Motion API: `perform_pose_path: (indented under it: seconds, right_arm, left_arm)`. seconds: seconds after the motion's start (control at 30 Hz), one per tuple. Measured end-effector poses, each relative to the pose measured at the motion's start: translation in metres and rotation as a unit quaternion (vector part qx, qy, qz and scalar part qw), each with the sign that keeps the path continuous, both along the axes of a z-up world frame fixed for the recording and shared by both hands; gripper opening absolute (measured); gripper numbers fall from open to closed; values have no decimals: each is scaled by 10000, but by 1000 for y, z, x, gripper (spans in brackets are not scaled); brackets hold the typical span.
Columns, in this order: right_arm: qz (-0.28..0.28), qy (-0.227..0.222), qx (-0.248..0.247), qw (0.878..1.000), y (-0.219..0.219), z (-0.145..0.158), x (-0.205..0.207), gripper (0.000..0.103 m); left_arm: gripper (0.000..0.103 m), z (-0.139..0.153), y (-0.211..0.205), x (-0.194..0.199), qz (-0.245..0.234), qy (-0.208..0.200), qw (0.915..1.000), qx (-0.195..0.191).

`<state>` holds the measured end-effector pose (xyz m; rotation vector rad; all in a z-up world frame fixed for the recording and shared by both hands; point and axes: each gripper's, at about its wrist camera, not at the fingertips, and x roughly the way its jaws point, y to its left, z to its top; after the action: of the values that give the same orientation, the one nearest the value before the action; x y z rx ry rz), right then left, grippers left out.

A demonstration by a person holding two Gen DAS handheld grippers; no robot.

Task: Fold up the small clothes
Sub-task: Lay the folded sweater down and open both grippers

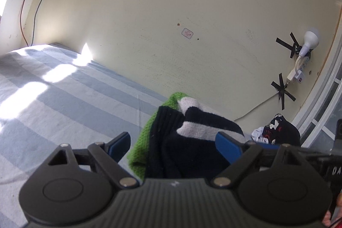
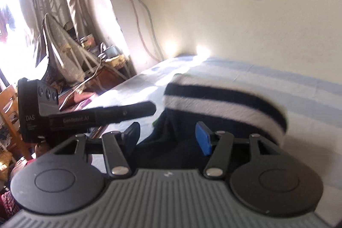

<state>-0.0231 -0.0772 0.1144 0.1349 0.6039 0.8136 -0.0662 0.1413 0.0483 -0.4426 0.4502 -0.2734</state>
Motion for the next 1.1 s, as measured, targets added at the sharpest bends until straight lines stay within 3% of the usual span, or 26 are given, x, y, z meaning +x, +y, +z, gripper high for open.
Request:
perform_pose_path:
  seconds: [0.07, 0.17, 0.23, 0.33, 0.47, 0.6, 0.7, 0.8, 0.83, 0.97, 1.1]
  right_arm:
    - [-412, -239, -84, 9988, -8, 6, 7, 57]
    - [-813, -292, -423, 9954, -3, -3, 30, 45]
    - [-947, -185, -812, 9920, 8, -21, 49, 41]
    - [-1074, -271, -1172, 9869, 17, -50, 65, 41]
    - [-1154, -494, -1463, 9812, 30, -55, 65, 41]
    - [-1144, -557, -1493, 9806, 29, -56, 62, 41]
    - [-1284, -757, -1309, 9801, 29, -52, 48, 47]
    - [-1463, -914, -786, 9819, 13, -48, 19, 69]
    - [-1560, -927, -625, 9814, 5, -48, 9, 72]
    - [-1931, -576, -161, 9794, -28, -58, -21, 72]
    - [-1992, -287, -54, 9795, -47, -70, -39, 72]
  left_arm:
    - [87, 1, -16, 11, 142, 70, 9992, 364]
    - [82, -4, -40, 26, 401, 220, 9927, 1113]
    - [69, -11, -50, 35, 473, 381, 9875, 1454]
    - [69, -20, -55, 39, 556, 410, 9852, 1566]
    - [72, -24, -54, 38, 638, 365, 9843, 1605]
    - [80, -26, -59, 34, 770, 276, 9806, 1783]
    - [86, -25, -62, 28, 847, 230, 9782, 1884]
    - [89, -25, -63, 22, 948, 265, 9760, 1944]
    - [89, -25, -64, 19, 970, 266, 9755, 1958]
    - [89, -25, -68, 10, 1066, 274, 9715, 2097]
    - [89, -26, -73, -1, 1137, 319, 9682, 2207]
